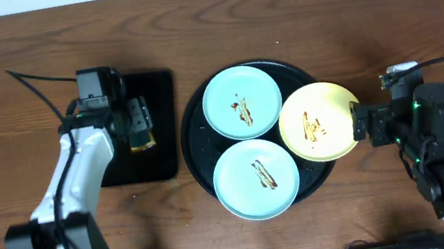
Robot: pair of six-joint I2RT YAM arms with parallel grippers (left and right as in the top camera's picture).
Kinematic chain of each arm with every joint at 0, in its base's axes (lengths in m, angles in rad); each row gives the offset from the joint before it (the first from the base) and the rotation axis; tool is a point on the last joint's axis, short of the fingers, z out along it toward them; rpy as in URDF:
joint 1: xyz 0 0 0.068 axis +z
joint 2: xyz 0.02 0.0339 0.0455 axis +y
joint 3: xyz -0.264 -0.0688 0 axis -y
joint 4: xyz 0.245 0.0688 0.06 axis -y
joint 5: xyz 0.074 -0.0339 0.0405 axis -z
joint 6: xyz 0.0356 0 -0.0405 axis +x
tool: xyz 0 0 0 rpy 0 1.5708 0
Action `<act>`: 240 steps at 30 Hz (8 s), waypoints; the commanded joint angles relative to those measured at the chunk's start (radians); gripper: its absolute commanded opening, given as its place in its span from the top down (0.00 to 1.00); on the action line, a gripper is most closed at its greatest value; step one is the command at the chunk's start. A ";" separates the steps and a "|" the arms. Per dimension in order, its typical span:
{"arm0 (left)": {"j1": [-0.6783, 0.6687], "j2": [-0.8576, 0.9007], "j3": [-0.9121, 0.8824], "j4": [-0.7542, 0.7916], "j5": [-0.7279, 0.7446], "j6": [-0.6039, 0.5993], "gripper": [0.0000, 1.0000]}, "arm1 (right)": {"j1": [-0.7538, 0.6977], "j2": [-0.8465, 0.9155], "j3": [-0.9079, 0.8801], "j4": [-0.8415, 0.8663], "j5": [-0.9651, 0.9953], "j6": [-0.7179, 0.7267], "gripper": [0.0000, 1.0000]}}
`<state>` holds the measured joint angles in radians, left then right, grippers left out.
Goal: Clean dirty plates on tray and stack at the side
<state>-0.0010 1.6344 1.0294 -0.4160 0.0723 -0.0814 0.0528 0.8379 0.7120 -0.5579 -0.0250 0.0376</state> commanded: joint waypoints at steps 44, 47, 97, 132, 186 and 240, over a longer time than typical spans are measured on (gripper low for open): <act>0.000 0.129 0.016 0.010 -0.006 -0.006 0.52 | 0.005 0.000 0.020 0.001 0.014 0.014 0.01; -0.005 0.129 0.016 0.010 -0.006 -0.006 0.49 | 0.005 0.000 0.020 0.001 0.014 0.014 0.01; -0.087 0.127 0.016 -0.080 -0.163 -0.067 0.92 | 0.005 0.188 0.020 -0.042 0.130 0.104 0.11; -0.088 0.013 0.017 -0.101 -0.163 -0.074 0.93 | 0.005 0.582 0.019 0.136 0.109 0.134 0.99; -0.087 -0.130 0.010 -0.015 -0.079 -0.105 0.92 | 0.005 0.582 0.019 0.135 0.064 0.134 0.99; -0.780 0.360 0.256 0.336 0.513 -0.411 0.92 | 0.006 0.582 0.019 0.128 0.058 0.133 0.99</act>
<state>-0.7696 1.9598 1.2686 -0.0872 0.5613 -0.4759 0.0528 1.4162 0.7147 -0.4286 0.0406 0.1722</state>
